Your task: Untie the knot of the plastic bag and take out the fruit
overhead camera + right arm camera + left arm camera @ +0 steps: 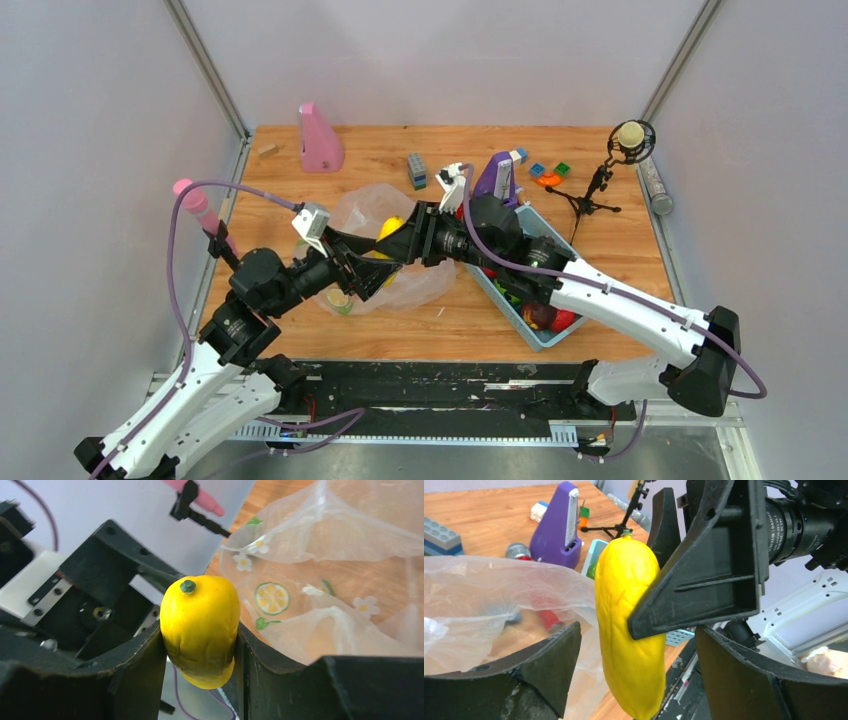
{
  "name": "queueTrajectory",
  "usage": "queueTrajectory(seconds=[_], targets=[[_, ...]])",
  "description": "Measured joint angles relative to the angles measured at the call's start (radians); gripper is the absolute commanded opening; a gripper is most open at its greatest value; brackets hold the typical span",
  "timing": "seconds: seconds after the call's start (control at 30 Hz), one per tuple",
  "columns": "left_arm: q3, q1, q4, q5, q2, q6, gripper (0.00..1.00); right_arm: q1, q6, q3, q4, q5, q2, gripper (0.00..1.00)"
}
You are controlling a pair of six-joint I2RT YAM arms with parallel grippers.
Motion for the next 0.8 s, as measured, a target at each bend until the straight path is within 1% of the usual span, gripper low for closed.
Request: queueTrajectory(seconds=[0.03, 0.1, 0.2, 0.27, 0.33, 0.47, 0.57, 0.8], targets=[[0.000, 0.000, -0.001, -0.006, 0.000, -0.003, 0.99, 0.000, 0.001, -0.006, -0.005, 0.020, -0.005, 0.25], [0.000, 0.000, -0.006, -0.020, -0.002, -0.010, 1.00, -0.003, 0.001, -0.009, -0.036, 0.077, -0.016, 0.24], [0.005, 0.000, -0.058, -0.065, -0.004, -0.013, 1.00, -0.026, 0.002, -0.009, -0.103, 0.164, -0.046, 0.23], [0.010, 0.000, -0.113, -0.107, -0.015, -0.014, 1.00, -0.079, 0.005, -0.009, -0.169, 0.220, -0.074, 0.21], [0.010, 0.000, -0.164, -0.142, -0.030, -0.015, 1.00, -0.162, 0.013, -0.012, -0.224, 0.264, -0.098, 0.21], [0.010, 0.000, -0.259, -0.195, -0.076, -0.021, 1.00, -0.387, 0.033, -0.076, -0.281, 0.272, -0.124, 0.19], [0.010, 0.000, -0.299, -0.218, -0.101, -0.031, 1.00, -0.495, 0.048, -0.135, -0.327, 0.273, -0.110, 0.18], [0.006, 0.000, -0.360, -0.240, -0.111, -0.044, 1.00, -0.530, 0.076, -0.161, -0.367, 0.265, -0.005, 0.18]])
